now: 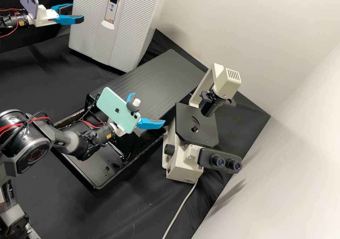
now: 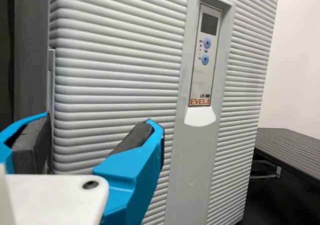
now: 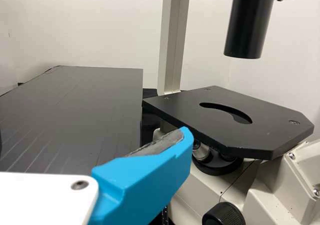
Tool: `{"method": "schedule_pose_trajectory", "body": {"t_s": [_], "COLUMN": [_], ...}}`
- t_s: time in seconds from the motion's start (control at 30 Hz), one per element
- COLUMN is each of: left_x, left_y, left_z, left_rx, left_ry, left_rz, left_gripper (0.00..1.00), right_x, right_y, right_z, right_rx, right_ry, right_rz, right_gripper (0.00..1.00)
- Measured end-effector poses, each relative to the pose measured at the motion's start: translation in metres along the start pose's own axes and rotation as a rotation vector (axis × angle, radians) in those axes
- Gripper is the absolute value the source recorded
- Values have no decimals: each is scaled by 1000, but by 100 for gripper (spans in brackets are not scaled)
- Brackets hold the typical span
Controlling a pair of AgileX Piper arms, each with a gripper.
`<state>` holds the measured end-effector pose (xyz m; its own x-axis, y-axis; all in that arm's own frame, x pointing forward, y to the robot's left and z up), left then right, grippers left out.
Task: Open the incubator door
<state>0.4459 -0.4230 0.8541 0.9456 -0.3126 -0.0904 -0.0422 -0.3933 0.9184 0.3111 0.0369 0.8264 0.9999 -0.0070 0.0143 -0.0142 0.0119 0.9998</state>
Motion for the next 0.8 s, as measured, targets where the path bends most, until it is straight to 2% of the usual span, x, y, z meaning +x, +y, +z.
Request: {"method": "schedule_pose_trajectory", "body": {"t_s": [0.2, 0.8], "left_x": [-2, -18], "left_y": [-2, 1], "left_z": [-1, 9], "left_rx": [-12, -31], "left_ry": [13, 22], "left_rz": [-1, -6], "left_gripper": [0, 0], "right_x": [0, 0], "right_y": [0, 0], "right_z": [0, 0], "right_rx": [0, 0], "right_ry": [0, 0], "right_rz": [0, 0], "right_gripper": [100, 100]}}
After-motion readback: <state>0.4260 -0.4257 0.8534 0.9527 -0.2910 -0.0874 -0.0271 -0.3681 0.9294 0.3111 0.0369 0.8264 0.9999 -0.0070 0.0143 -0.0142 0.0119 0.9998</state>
